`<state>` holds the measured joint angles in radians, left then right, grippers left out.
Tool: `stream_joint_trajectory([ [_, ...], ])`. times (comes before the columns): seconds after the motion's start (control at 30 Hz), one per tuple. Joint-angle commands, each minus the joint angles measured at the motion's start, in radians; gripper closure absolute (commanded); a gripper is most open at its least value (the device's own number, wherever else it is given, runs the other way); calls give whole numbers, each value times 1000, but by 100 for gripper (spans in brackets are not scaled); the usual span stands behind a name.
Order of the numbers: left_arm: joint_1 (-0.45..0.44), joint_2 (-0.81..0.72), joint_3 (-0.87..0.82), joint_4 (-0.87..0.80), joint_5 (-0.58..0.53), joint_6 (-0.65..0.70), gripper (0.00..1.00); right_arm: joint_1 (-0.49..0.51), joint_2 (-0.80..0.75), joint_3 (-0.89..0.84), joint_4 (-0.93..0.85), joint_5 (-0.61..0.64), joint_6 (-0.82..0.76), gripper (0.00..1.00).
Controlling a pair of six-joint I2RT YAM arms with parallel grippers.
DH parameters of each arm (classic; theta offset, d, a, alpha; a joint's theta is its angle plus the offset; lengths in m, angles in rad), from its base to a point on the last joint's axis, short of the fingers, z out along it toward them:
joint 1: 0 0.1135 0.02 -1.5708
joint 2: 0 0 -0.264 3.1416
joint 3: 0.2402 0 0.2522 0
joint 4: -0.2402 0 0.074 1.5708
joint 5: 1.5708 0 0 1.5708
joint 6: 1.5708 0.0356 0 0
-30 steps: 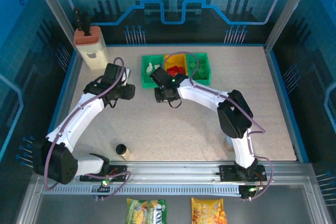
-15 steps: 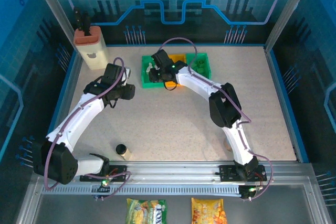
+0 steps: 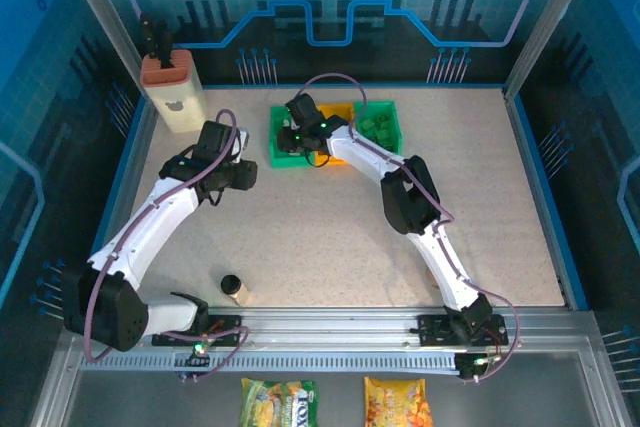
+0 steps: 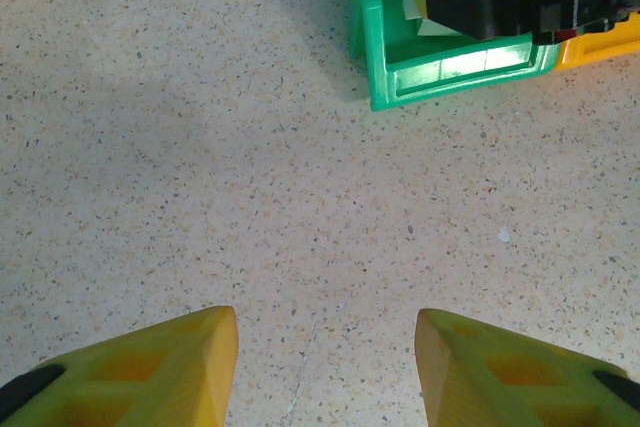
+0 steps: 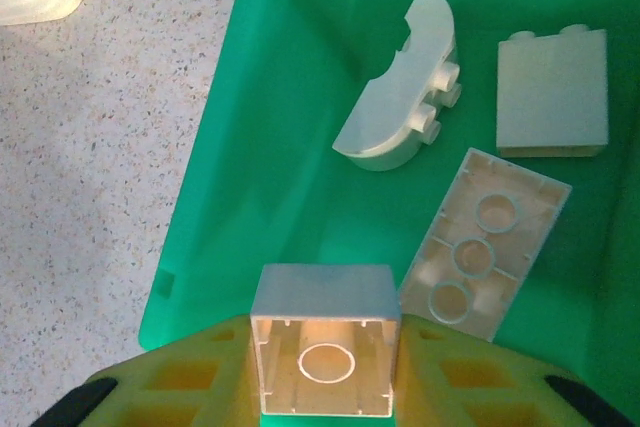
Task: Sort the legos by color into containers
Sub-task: Place the lego in the container, then reset both arms
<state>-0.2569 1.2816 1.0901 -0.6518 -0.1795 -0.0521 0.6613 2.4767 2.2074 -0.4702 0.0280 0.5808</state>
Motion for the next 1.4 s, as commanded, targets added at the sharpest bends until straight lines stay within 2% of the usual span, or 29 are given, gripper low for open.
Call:
stream_joint_trajectory([
  [0.0, 11, -20, -15, 6, -14, 1, 49, -5, 18, 46, 10, -29, -4, 57],
  [0.23, 16, -19, -9, 5, -11, -2, 48, -5, -46, 18, -1, -29, -26, 50],
  [0.4, 25, -18, -9, 1, -20, -10, 45, -6, -158, -83, 1, -2, -67, 45],
  [0.57, 30, 4, 34, -58, -37, -44, 38, -23, -335, -259, 11, 75, -132, 25],
  [0.63, 30, 2, 54, -89, -42, -67, 36, -37, -407, -342, 20, 106, -154, 19],
  [0.8, 30, -30, 70, -117, -68, -149, 21, -112, -596, -561, 55, 151, -192, 9],
  [0.87, 31, -39, 57, -99, -69, -177, 15, -148, -673, -647, 65, 169, -208, 0],
  [0.9, 31, -39, 49, -87, -74, -187, 13, -163, -704, -680, 67, 176, -218, 0],
  [0.97, 34, -35, 30, -56, -90, -202, 1, -200, -766, -747, 66, 197, -242, 0],
  [1.17, 54, -23, -49, 84, -179, -232, 1, -319, -926, -945, 81, 297, -338, 0],
  [1.37, 104, -23, -198, 302, -288, -227, 1, -479, -1018, -1174, 210, 398, -362, 0],
])
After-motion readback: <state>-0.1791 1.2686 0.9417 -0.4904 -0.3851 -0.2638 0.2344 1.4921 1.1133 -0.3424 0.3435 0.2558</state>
